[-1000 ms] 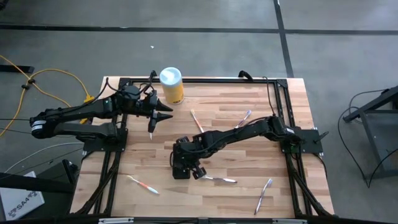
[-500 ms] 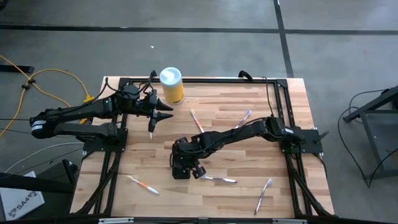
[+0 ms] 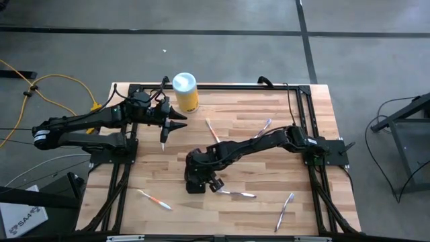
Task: Pick & Place toothbrushing station
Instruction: Put the blue mouthwash into the middle section of the black wire organizer, then put the top purple toothbrush into the top section of the black wire organizer
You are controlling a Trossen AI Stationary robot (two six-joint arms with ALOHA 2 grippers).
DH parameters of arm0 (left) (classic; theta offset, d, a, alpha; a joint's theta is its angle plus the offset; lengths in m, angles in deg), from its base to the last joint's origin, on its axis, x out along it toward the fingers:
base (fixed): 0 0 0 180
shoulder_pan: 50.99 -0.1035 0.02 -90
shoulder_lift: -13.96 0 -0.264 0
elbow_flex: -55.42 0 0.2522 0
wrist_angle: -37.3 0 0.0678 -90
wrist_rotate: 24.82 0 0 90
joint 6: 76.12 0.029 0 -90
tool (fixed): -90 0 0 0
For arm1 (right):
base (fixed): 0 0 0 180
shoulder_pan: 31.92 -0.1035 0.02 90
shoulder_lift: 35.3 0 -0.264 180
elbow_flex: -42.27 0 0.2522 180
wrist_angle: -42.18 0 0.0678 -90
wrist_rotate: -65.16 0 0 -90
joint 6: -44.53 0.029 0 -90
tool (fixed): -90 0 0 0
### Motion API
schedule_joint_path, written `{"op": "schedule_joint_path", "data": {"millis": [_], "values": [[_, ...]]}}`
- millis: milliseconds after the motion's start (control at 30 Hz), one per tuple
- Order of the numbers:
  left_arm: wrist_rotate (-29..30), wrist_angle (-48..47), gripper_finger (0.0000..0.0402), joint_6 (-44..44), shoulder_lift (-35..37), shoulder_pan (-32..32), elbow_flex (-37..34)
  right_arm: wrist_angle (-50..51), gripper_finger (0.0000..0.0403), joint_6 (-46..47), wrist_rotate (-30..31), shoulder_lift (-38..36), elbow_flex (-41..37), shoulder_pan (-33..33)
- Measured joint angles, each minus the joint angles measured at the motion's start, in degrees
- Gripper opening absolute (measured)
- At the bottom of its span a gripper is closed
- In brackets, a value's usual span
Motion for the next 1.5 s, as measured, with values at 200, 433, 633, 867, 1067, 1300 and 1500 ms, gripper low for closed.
{"op": "schedule_joint_path", "data": {"millis": [200, 433, 633, 867, 1067, 1300, 1500], "values": [[0.0, 0.0, 0.0136, 0.0, 0.0, 0.0, 0.0, 0.5, 0.0086, -1.7, -0.1, -0.2, 1.8, 0.0], [0.0, 0.0, 0.0136, 0.0, 0.0, 0.0, 0.0, 1.7, 0.0086, -2.8, -1.2, -0.2, 1.9, 0.0], [0.0, 0.0, 0.0136, 0.0, 0.0, 0.0, 0.0, 1.9, 0.0086, -3.4, -2.3, -0.2, 1.9, 0.2], [0.0, 0.0, 0.0136, 0.0, 0.0, 0.0, 0.0, 2.0, 0.0086, -3.4, -3.1, -0.2, 1.9, 0.5], [0.0, 0.0, 0.0136, 0.0, 0.0, 0.0, 0.0, 2.0, 0.0122, -3.1, -3.1, -0.2, 1.9, 0.7], [0.0, 0.0, 0.0136, 0.0, 0.0, 0.0, 0.0, 1.9, 0.0081, -3.1, -3.1, -0.2, 1.9, 0.7], [0.0, 0.0, 0.0136, 0.0, 0.0, 0.0, 0.0, 1.9, 0.0036, -3.8, -2.8, -0.1, 1.9, 0.7]]}}
